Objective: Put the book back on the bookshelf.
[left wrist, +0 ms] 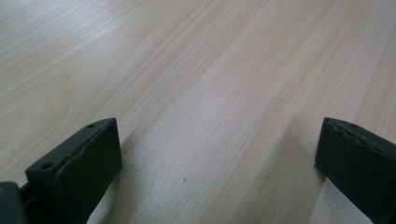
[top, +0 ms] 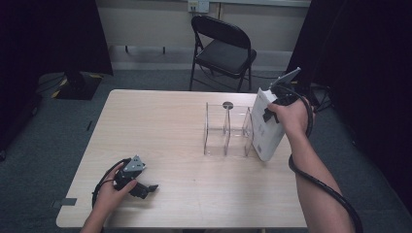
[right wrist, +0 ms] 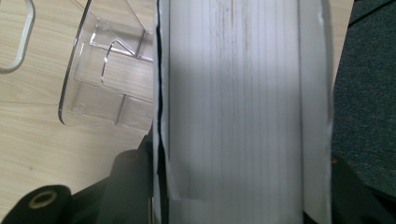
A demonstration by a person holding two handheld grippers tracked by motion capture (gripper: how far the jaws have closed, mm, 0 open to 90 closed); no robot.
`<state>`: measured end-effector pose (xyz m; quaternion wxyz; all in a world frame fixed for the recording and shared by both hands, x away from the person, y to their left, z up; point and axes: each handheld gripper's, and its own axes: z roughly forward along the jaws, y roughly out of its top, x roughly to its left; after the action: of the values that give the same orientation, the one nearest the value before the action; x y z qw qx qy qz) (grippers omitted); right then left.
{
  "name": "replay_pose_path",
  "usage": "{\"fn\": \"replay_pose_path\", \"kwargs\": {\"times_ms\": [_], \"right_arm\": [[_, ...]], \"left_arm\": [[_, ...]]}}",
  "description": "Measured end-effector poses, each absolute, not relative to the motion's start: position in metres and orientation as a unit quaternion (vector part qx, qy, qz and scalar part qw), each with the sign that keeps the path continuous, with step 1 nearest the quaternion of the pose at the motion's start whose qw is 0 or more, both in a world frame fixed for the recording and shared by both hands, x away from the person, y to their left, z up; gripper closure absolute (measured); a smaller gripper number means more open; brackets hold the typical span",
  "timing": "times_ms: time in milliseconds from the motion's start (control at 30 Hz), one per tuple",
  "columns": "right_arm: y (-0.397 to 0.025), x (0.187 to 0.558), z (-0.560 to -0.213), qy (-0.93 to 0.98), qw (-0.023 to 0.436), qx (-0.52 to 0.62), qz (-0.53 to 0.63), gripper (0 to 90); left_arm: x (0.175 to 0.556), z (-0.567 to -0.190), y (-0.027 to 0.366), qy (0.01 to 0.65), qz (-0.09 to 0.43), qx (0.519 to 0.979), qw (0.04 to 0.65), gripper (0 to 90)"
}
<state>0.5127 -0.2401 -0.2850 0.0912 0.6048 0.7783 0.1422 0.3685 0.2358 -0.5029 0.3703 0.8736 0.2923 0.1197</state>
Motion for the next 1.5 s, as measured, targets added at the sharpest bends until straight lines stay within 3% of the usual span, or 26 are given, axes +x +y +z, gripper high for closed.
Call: {"fn": "replay_pose_path", "kwargs": {"times_ms": [1500], "right_arm": [[-0.234, 0.526, -0.302, 0.749, 0.101, 0.638, 0.148, 52.7]], "left_arm": [[0.369, -0.503, 0.236, 0.29, 0.119, 0.874, 0.371, 0.0]]}}
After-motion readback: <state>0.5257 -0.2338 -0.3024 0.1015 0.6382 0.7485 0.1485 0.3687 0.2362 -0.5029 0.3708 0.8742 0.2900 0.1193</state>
